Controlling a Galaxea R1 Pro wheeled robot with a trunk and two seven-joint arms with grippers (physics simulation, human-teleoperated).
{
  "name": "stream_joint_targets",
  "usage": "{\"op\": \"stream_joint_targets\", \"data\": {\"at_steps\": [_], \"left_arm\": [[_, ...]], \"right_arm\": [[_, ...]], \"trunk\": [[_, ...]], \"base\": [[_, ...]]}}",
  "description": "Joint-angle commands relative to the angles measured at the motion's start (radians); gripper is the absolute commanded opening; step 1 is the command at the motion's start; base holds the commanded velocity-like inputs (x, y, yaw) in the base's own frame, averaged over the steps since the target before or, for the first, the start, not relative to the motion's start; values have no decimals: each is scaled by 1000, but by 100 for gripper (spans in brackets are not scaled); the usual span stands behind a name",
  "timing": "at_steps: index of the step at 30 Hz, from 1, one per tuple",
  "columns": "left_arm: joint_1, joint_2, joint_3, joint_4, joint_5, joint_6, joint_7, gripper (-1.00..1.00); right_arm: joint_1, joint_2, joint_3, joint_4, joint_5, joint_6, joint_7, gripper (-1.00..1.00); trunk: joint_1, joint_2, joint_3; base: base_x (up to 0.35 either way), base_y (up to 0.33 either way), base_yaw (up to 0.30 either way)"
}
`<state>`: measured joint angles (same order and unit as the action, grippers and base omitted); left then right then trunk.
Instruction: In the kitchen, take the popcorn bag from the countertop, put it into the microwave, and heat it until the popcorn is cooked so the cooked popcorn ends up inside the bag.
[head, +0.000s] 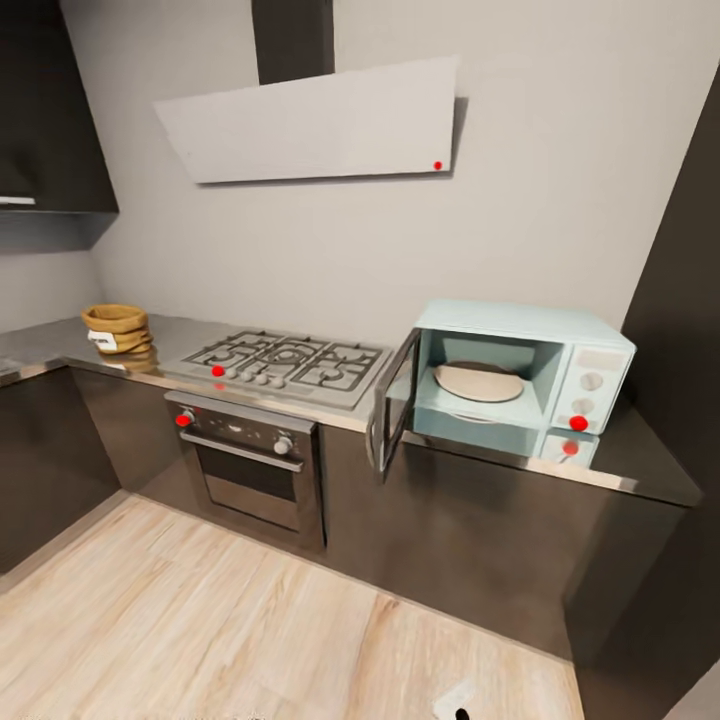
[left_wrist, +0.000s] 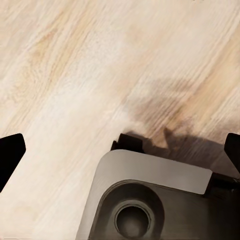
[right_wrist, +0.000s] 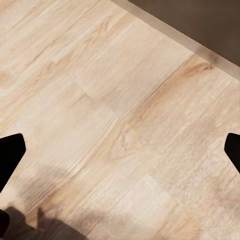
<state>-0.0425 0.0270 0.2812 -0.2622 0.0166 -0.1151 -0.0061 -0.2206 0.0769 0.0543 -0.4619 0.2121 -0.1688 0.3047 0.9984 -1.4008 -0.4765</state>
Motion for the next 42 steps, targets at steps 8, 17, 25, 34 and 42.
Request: {"op": "stream_joint_targets", "data": {"at_steps": [8,17,25,34,42], "left_arm": [[-4,-8,-1,1,0,-3,-2,100],[-5,-6,-2,2,0,0,-3,100],[-7,-4,-2,1,0,5,-4,100],[-7,-4,-4,1,-1,5,-5,100],[-7,0,0,2,0,5,-5,100]], "right_arm": [[0,0,-2,0,10,-5,1,100],[0,1,-2,0,11,-5,1,100],[1,1,2,2,12,-5,1,100],[1,1,-1,2,10,-3,2,100],[4,6,-9,135,4,-28,2,100]], "trunk": [[-31,56,30],[-65,119,65],[-96,175,98],[-131,238,132],[-161,294,158]], "base": [[90,64,260],[269,203,249],[276,217,235],[237,261,174],[223,272,6]]}}
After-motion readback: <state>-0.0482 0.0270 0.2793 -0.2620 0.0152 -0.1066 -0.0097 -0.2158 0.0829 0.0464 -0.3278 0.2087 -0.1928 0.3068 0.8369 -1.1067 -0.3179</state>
